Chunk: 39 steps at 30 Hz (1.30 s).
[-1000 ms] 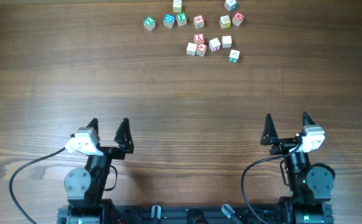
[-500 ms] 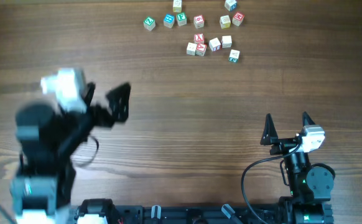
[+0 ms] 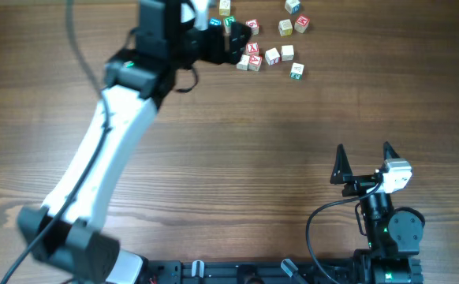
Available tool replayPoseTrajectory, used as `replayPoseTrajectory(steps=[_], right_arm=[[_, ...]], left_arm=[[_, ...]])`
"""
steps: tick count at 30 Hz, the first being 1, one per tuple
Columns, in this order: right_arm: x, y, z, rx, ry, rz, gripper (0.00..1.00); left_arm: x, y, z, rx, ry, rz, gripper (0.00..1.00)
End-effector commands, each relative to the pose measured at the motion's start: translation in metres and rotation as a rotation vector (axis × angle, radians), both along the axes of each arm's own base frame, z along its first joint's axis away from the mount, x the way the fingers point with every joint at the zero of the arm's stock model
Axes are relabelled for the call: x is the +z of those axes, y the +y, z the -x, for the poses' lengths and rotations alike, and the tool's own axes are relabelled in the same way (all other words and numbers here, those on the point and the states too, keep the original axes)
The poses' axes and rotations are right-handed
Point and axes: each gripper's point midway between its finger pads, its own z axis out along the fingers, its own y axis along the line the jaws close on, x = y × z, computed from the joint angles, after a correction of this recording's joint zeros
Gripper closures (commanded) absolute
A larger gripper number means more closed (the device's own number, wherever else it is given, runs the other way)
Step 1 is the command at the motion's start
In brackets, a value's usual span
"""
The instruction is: Form a circle
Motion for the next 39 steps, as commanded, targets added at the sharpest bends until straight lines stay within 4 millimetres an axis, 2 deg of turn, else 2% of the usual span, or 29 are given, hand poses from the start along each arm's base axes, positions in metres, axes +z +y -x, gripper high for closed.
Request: replayPoseTrajectory(steps=[1, 8, 11, 14, 16, 20, 27, 32, 35, 37, 38, 39], right_arm=[[0.001, 0.0, 0.0, -0.002, -0.008, 0.004, 0.0], [0.001, 0.0, 0.0, -0.002, -0.008, 0.004, 0.0], [0.001, 0.0, 0.0, -0.002, -0.008, 0.004, 0.0], [0.001, 0.0, 0.0, -0.002, -0.008, 0.004, 0.0], [0.001, 0.0, 0.0, -0.002, -0.008, 0.004, 0.0], [0.001, 0.0, 0.0, -0.002, -0.008, 0.004, 0.0], [0.001, 0.0, 0.0, -0.002, -0.008, 0.004, 0.0], [0.001, 0.0, 0.0, -0.002, -0.008, 0.004, 0.01], [0.001, 0.0, 0.0, -0.002, -0.008, 0.004, 0.0], [0.001, 0.0, 0.0, -0.002, -0.008, 0.004, 0.0], [0.001, 0.0, 0.0, -0.002, -0.008, 0.004, 0.0], [0.001, 0.0, 0.0, -0.002, -0.008, 0.004, 0.0]], left_arm=[[-0.03, -0.02, -0.036, 0.051, -0.053, -0.052, 0.0], [-0.104, -0.039, -0.104, 0.113, -0.038, -0.058, 0.0], [-0.126, -0.048, -0.124, 0.119, -0.056, -0.055, 0.0], [-0.166, -0.057, -0.121, 0.102, 0.007, -0.088, 0.0], [-0.184, -0.058, -0.115, 0.094, 0.056, -0.112, 0.0], [-0.198, -0.06, -0.12, 0.104, 0.048, -0.119, 0.0], [-0.257, -0.055, -0.135, 0.14, 0.06, -0.143, 0.0], [-0.27, -0.057, -0.139, 0.14, 0.044, -0.134, 0.0], [-0.279, -0.057, -0.14, 0.14, 0.047, -0.135, 0.09], [-0.283, -0.057, -0.139, 0.14, 0.056, -0.141, 0.36], [-0.283, -0.057, -0.139, 0.14, 0.057, -0.141, 0.44], [-0.281, -0.057, -0.139, 0.14, 0.053, -0.139, 0.48]])
